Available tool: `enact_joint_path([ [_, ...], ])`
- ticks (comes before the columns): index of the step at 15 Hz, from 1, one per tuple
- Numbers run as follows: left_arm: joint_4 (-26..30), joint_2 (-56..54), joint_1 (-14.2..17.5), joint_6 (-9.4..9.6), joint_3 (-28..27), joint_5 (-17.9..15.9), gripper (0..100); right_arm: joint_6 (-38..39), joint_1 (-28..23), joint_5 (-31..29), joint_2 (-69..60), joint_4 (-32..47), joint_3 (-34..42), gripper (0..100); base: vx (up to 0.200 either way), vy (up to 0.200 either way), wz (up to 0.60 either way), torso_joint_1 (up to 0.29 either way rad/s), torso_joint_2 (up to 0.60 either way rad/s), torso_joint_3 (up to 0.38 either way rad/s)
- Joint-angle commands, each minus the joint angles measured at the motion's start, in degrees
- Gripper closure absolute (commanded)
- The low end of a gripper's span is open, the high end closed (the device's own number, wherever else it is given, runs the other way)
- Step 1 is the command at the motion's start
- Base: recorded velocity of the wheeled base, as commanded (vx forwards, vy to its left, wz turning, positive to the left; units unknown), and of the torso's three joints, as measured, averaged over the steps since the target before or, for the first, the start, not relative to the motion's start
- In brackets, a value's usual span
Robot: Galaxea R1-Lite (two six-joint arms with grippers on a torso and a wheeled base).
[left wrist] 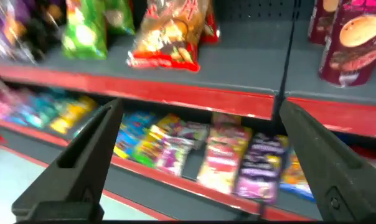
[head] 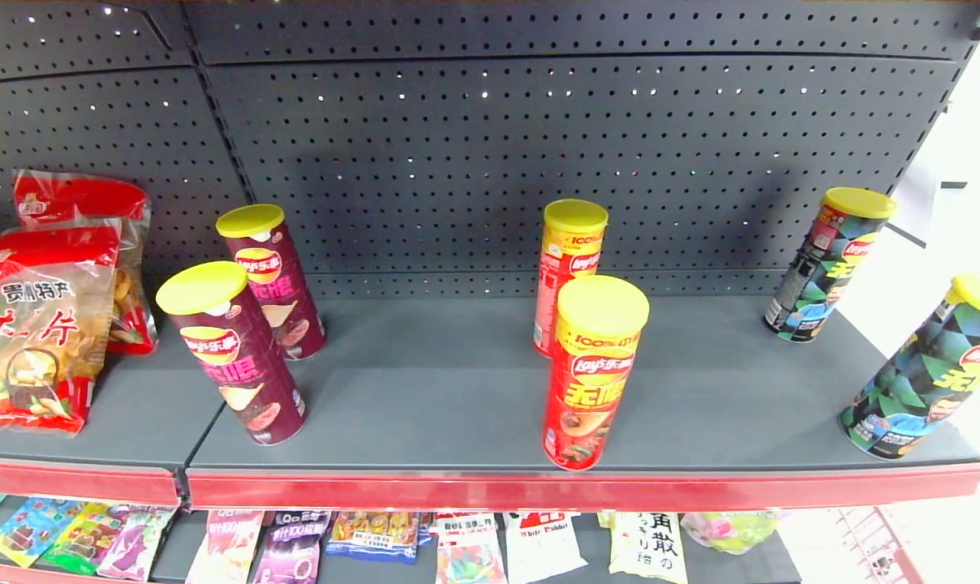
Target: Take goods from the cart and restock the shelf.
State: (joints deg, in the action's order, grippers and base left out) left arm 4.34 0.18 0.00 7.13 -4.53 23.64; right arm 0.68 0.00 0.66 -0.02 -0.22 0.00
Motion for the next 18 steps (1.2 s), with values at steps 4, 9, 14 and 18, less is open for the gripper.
enact_joint_path([
  [4,0.23,0.17,-0.09,-1.07,0.76,-2.98,0,0.11,0.0,-0.04,0.02,-0.04,0.0,0,0.0,0.0,0.0,0.0,0.0,0.0],
  [9,-3.99,0.08,-0.09,-1.95,2.95,-18.01,0,-0.07,0.0,-0.13,0.02,-0.04,0.0,0,0.0,0.0,0.0,0.0,0.0,0.0],
  [14,-7.06,0.08,0.09,-4.67,4.36,-22.14,0,-0.07,0.0,-0.13,0.02,-0.04,0.0,0,0.0,0.0,0.0,0.0,0.0,0.0],
  [18,-3.9,0.08,0.18,-6.25,3.39,-16.87,0,-0.07,0.0,-0.13,0.02,-0.04,0.0,0,0.0,0.0,0.0,0.0,0.0,0.0],
])
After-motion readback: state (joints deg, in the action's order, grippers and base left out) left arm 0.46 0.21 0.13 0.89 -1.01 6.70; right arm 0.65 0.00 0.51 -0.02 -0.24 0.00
